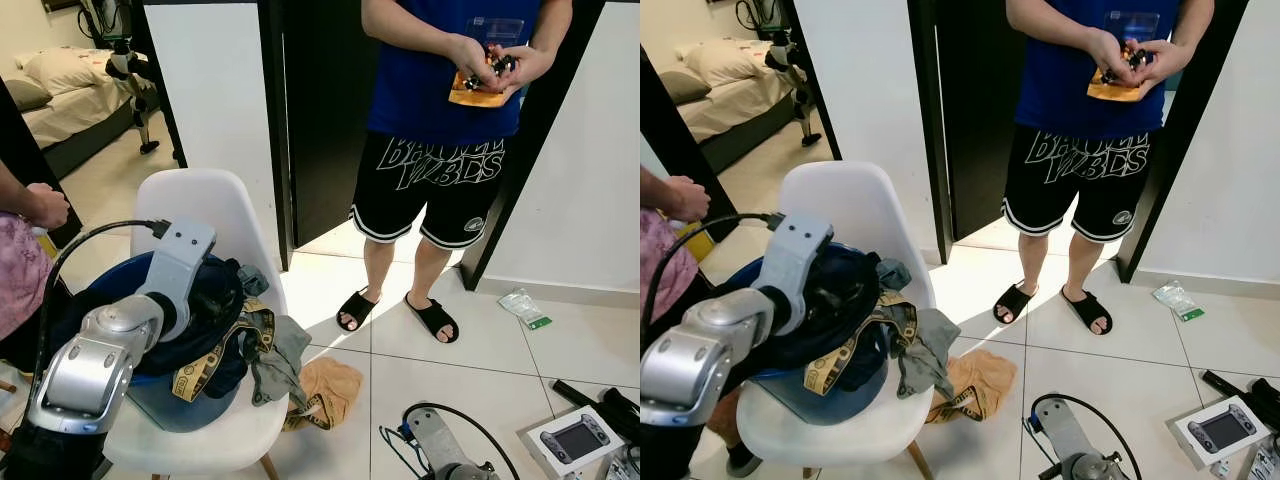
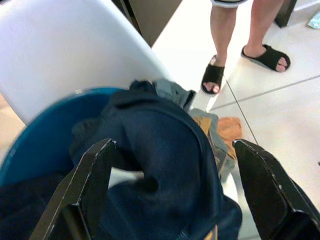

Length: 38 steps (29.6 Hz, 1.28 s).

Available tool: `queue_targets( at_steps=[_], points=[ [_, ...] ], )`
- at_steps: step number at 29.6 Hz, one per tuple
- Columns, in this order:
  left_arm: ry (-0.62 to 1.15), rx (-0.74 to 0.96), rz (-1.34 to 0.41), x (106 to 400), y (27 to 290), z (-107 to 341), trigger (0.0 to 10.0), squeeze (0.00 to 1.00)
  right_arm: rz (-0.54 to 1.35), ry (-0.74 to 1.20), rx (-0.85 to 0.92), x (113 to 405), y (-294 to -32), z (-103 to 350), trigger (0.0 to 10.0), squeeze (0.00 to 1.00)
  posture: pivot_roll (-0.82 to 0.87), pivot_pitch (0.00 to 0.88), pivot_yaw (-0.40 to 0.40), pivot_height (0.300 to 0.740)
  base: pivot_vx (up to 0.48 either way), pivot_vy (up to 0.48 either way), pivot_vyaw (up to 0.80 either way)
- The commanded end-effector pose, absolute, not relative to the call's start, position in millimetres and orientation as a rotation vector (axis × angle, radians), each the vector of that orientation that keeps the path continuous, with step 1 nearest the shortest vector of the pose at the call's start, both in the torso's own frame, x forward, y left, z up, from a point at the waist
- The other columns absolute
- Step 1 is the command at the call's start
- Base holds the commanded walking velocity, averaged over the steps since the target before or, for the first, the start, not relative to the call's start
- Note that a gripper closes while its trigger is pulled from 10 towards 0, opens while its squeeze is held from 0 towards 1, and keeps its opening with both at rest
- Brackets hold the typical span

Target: Hang hanger

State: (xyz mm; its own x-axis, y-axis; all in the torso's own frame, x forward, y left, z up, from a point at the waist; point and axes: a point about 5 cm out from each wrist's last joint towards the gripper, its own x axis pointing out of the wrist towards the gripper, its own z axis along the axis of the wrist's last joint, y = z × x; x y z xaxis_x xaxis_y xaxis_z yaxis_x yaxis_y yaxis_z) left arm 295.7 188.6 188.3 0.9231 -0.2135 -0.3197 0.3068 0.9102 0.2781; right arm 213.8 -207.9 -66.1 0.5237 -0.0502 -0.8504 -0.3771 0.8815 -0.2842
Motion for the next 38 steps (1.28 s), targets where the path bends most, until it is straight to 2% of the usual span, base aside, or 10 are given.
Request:
queue_targets(
  at_steps=[1, 5, 9, 27, 28, 29, 30, 38],
  points=[
    [0.291, 0.353, -0.26, 297.3, 193.7, 188.7, 10.0, 0.0, 0.206, 1.008, -0.468, 214.1, -206.5, -66.2, 10.0, 0.0, 0.01, 0.0, 0.017, 0.74, 0.0, 0.0, 0.0],
    [0.489, 0.411, -0.31, 288.1, 199.1, 156.6, 10.0, 0.0, 0.205, 1.009, -0.469, 213.9, -206.7, -66.3, 10.0, 0.0, 0.01, 0.005, 0.017, 0.74, 0.0, 0.0, 0.0],
    [0.574, 0.42, -0.368, 279.4, 199.6, 143.7, 10.0, 0.0, 0.204, 1.009, -0.47, 213.8, -206.8, -66.4, 10.0, 0.0, 0.01, 0.005, 0.017, 0.74, 0.0, 0.0, 0.0],
    [0.532, 0.383, -0.411, 280.2, 195.8, 155.8, 10.0, 0.0, 0.206, 1.011, -0.475, 213.9, -207.1, -66.3, 10.0, 0.0, 0.01, 0.0, 0.014, 0.74, 0.0, 0.0, 0.0],
    [0.514, 0.367, -0.41, 281.4, 195.3, 161.1, 7.7, 0.0, 0.206, 1.01, -0.476, 214.0, -207.0, -66.2, 10.0, 0.0, 0.01, 0.0, 0.014, 0.74, 0.0, 0.0, 0.0],
    [0.514, 0.367, -0.41, 281.4, 195.3, 161.1, 7.7, 0.0, 0.206, 1.01, -0.476, 214.0, -207.0, -66.2, 10.0, 0.0, 0.01, 0.0, 0.014, 0.74, 0.0, 0.0, 0.0],
    [0.509, 0.358, -0.425, 280.9, 194.4, 164.3, 0.0, 0.0, 0.206, 1.01, -0.476, 214.1, -206.9, -66.1, 10.0, 0.0, 0.01, 0.0, 0.015, 0.74, 0.0, 0.0, 0.0],
    [0.535, 0.341, -0.478, 276.0, 190.9, 162.2, 0.0, 0.0, 0.204, 1.008, -0.476, 214.6, -206.5, -65.9, 10.0, 0.0, 0.01, 0.003, 0.017, 0.74, 0.0, 0.0, 0.0]
  ],
)
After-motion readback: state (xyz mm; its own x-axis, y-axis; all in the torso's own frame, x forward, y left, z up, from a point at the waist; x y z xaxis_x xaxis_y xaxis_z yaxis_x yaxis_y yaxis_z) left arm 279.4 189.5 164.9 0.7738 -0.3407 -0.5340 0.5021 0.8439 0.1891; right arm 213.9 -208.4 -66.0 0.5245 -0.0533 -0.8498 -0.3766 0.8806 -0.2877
